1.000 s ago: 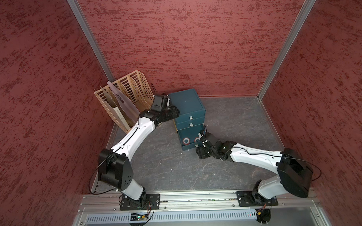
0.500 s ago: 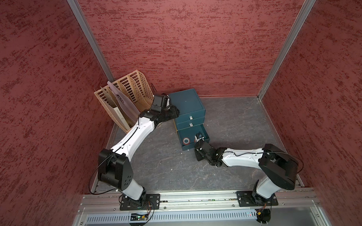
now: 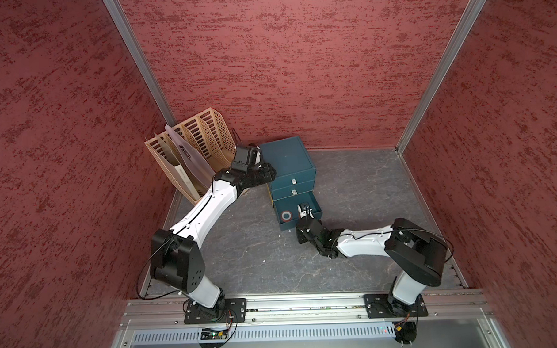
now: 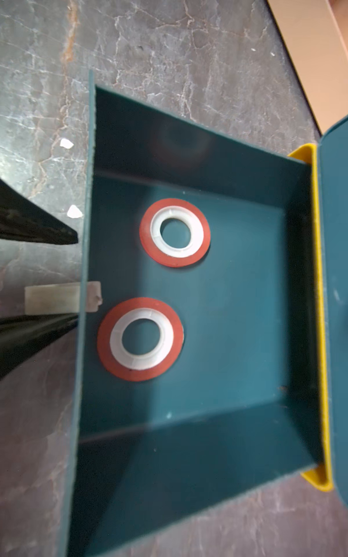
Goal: Place the transparent tape into the drawer according to color
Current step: Close the drawer in the storage box.
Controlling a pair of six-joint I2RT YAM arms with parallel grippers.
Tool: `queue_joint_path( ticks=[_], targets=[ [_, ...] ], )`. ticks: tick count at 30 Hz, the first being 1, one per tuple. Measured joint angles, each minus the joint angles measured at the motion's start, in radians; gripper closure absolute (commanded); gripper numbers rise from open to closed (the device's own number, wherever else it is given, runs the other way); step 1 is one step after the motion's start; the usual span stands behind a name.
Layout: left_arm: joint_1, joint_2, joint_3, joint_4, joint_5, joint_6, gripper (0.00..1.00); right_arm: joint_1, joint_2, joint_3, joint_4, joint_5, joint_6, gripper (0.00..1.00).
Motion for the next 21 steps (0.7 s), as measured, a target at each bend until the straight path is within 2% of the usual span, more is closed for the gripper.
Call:
queue_joint_path(
  ticks=[21],
  targets=[
    [0.004, 0.000, 0.000, -0.006, 0.025, 0.022, 0.53, -0.030, 0.076, 0.076, 0.124, 0.056, -0.083, 0.52]
  ],
)
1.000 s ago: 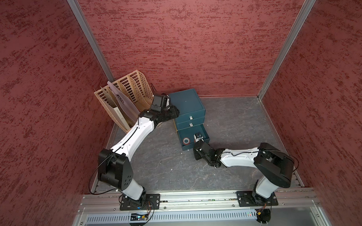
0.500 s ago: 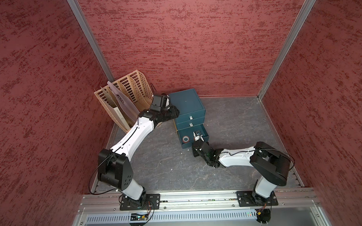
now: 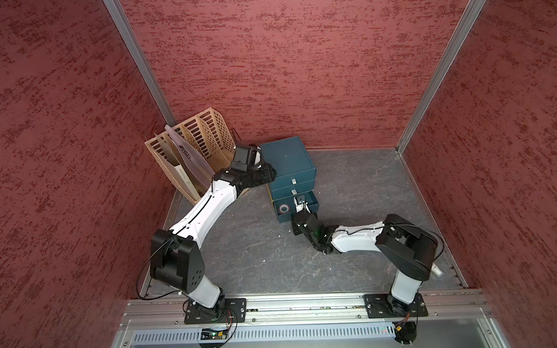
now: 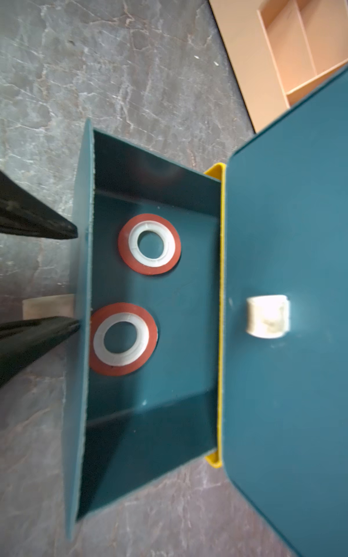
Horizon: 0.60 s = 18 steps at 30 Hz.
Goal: Place the transparent tape into the drawer according to color
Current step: Close the drawer in the storage box.
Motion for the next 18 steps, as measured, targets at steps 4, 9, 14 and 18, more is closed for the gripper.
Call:
queue_joint_path(
  ticks=[4, 9, 14, 18],
  targets=[
    [0.000, 0.000, 0.000, 0.000, 0.002, 0.003, 0.53, -0.021, 0.008, 0.014, 0.018, -0.001, -0.006, 0.51],
    [0.000, 0.000, 0.000, 0.000, 0.007, 0.007, 0.53, -0.054, 0.040, 0.047, 0.036, -0.010, -0.013, 0.51],
    [0.001, 0.000, 0.000, -0.003, 0.015, 0.013, 0.53, -0.075, 0.085, 0.078, 0.055, -0.019, -0.023, 0.51],
    [0.001, 0.000, 0.000, -0.003, 0.018, 0.014, 0.53, -0.081, 0.120, 0.093, 0.075, -0.027, -0.031, 0.51]
  ],
)
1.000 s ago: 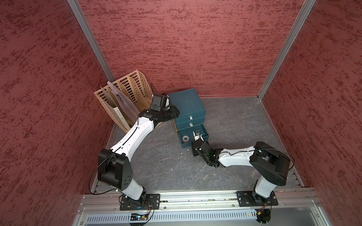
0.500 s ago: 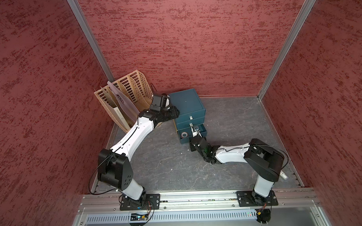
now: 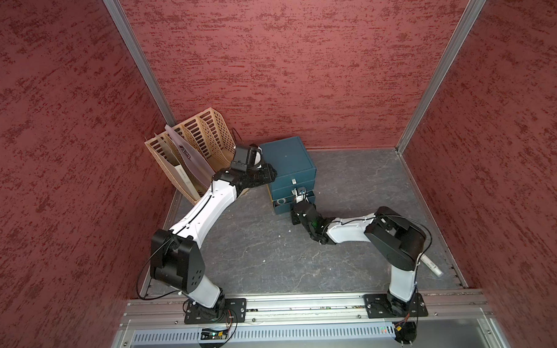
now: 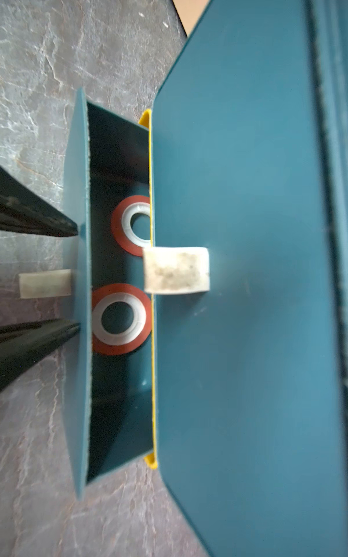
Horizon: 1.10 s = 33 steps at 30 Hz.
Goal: Place the transparent tape into the drawer according to color
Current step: Close the drawer in the storage box.
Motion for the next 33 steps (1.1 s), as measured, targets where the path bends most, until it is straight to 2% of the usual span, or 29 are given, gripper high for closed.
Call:
queue_joint_path(
  ticks=[29, 31, 33],
  targets=[
    [0.001, 0.000, 0.010, -0.025, 0.021, 0.007, 0.53, -0.027, 0.121, 0.100, 0.064, -0.017, -0.031, 0.49],
    [0.001, 0.000, 0.010, -0.026, 0.021, 0.008, 0.49, -0.028, 0.122, 0.100, 0.065, -0.019, -0.031, 0.46],
    [0.001, 0.000, 0.010, -0.028, 0.021, 0.007, 0.37, -0.029, 0.122, 0.100, 0.065, -0.022, -0.027, 0.44]
  ],
)
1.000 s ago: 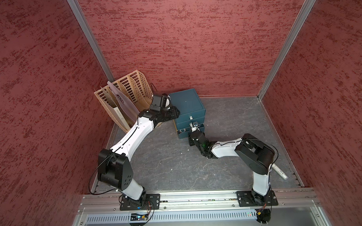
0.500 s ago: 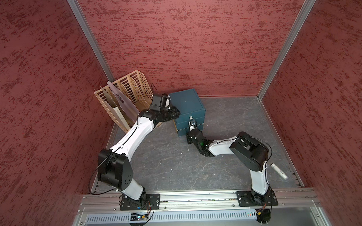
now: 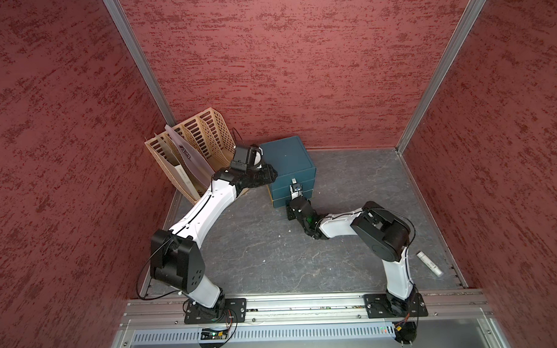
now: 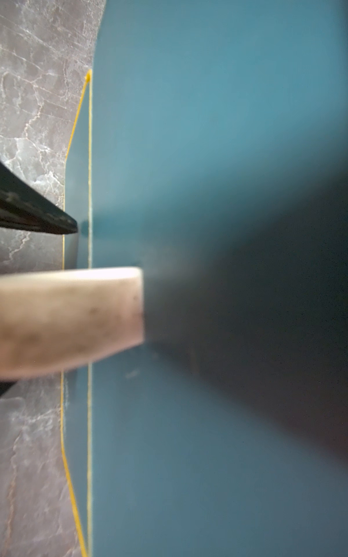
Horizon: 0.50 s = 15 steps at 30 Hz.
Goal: Place the transparent tape into the drawer according to color
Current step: Close the drawer in the storage box.
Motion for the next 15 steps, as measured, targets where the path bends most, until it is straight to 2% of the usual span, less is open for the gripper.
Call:
queue_joint_path(
  ticks=[3, 4, 5, 10, 15],
  targets=[
    [0.003, 0.000, 0.000, -0.006, -0.001, 0.003, 0.18, -0.002, -0.013, -0.020, 0.002, -0.009, 0.010, 0.39],
    [0.004, 0.000, 0.000, -0.008, -0.002, 0.005, 0.07, -0.002, -0.027, -0.039, 0.000, -0.012, 0.013, 0.38],
    [0.006, -0.002, 0.000, -0.010, -0.001, 0.006, 0.00, -0.002, -0.047, -0.063, -0.002, -0.014, 0.019, 0.37],
    [0.038, -0.026, 0.000, -0.019, -0.001, 0.004, 0.00, -0.003, -0.192, -0.172, -0.037, -0.035, 0.045, 0.27],
    [0.068, -0.066, -0.016, -0.015, -0.009, 0.003, 0.00, -0.003, -0.356, -0.230, -0.130, -0.076, 0.079, 0.07]
  ],
)
